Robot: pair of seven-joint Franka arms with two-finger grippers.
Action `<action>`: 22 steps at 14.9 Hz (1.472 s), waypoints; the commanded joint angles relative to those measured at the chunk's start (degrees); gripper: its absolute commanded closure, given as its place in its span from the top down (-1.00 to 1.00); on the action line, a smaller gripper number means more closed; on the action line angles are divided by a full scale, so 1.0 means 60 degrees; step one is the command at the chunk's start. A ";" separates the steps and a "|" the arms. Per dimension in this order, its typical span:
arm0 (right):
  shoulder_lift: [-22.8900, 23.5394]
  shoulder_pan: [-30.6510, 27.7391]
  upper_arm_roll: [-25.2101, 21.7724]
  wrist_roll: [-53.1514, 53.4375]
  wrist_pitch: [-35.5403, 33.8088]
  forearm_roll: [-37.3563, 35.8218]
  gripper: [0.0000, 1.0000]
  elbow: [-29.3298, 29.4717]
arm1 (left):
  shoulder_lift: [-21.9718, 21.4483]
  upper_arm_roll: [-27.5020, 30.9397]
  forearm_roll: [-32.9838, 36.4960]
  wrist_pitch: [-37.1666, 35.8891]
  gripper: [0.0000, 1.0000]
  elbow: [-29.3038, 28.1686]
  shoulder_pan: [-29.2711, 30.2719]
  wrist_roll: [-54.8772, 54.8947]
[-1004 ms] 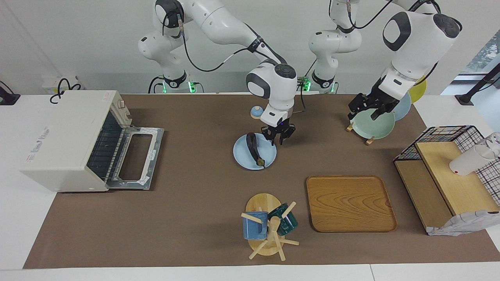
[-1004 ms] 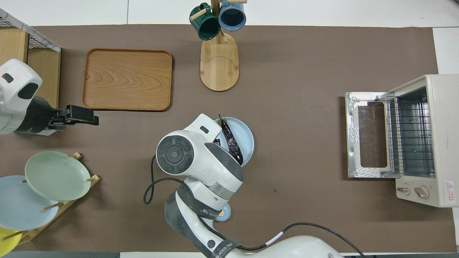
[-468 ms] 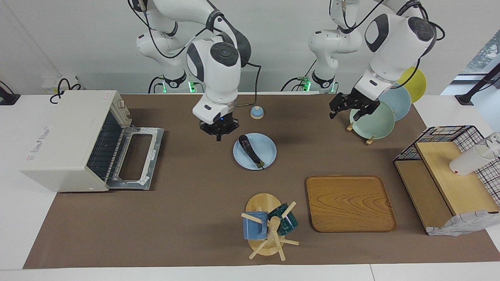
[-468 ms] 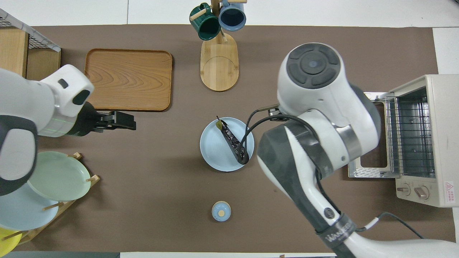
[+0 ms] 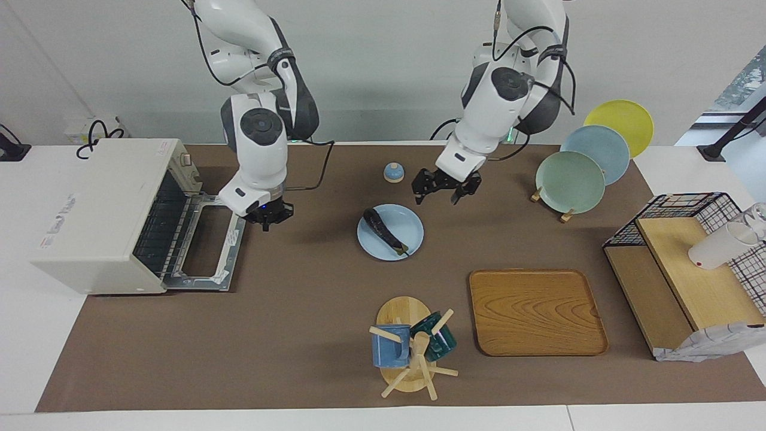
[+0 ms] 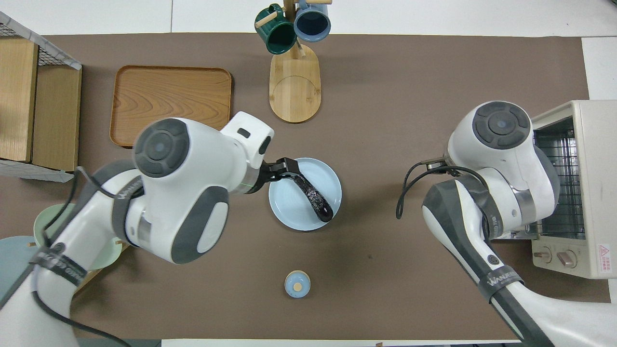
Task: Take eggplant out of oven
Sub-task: 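Reach the left gripper to the eggplant while the right gripper withdraws, then grasp the eggplant with the left gripper while the right gripper nears the oven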
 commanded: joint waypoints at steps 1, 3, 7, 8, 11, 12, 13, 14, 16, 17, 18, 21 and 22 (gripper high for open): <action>-0.0556 -0.0293 0.0157 -0.0204 0.0658 -0.0128 -1.00 -0.0811 | 0.0480 0.0206 -0.0140 0.0502 1.00 0.0033 -0.0445 -0.1396; -0.0207 -0.0526 0.0157 -0.0365 0.1022 -0.0128 -1.00 -0.0811 | 0.0875 0.0221 -0.0053 0.1071 1.00 0.0004 -0.0940 -0.3034; 0.0249 -0.0704 0.0171 -0.0395 0.1318 -0.0128 -1.00 -0.0811 | 0.1549 0.0250 0.0050 0.1602 1.00 0.0062 -0.1483 -0.5336; 0.0264 -0.0718 0.0171 -0.0395 0.1318 -0.0114 -1.00 -0.0811 | 0.1725 0.0236 0.0326 0.1588 1.00 0.0048 -0.1543 -0.5516; 0.0527 -0.0733 0.0171 -0.0439 0.1347 -0.0113 -1.00 -0.0840 | 0.1917 0.0250 0.0461 0.1602 1.00 -0.0011 -0.1558 -0.6189; 0.0557 -0.0704 0.0157 -0.0439 0.1449 -0.0113 -1.00 -0.0840 | 0.1932 0.0250 0.0475 0.1617 1.00 0.0004 -0.1544 -0.6525; 0.0586 -0.0704 0.0157 -0.0439 0.1450 -0.0113 -1.00 -0.0840 | 0.1961 0.0250 0.0475 0.1631 1.00 0.0004 -0.1544 -0.6645; 0.0659 -0.0704 0.0157 -0.0424 0.1465 -0.0128 -1.00 -0.0840 | 0.1990 0.0250 0.0475 0.1646 1.00 0.0004 -0.1558 -0.6689; 0.0675 -0.0689 0.0157 -0.0424 0.1348 -0.0477 -1.00 -0.0840 | 0.2209 0.0265 0.0504 0.1879 0.94 0.0033 -0.1558 -0.6734; 0.0675 -0.0689 0.0157 -0.0424 0.1333 -0.0770 -1.00 -0.0840 | 0.2254 0.0265 0.0620 0.1895 0.91 0.0047 -0.1558 -0.6734; 0.0675 -0.0689 0.0157 -0.0424 0.1333 -0.0976 -1.00 -0.0840 | 0.2327 0.0250 0.0970 0.1895 0.90 0.0048 -0.1558 -0.6734; 0.0675 -0.0689 0.0157 -0.0409 0.1318 -0.1402 -1.00 -0.0840 | 0.2459 0.0250 0.1309 0.1895 0.81 0.0077 -0.1573 -0.6705; 0.0660 -0.0689 0.0142 -0.0424 0.1304 -0.1460 -1.00 -0.0840 | 0.2459 0.0250 0.1426 0.1880 0.72 0.0091 -0.1573 -0.6705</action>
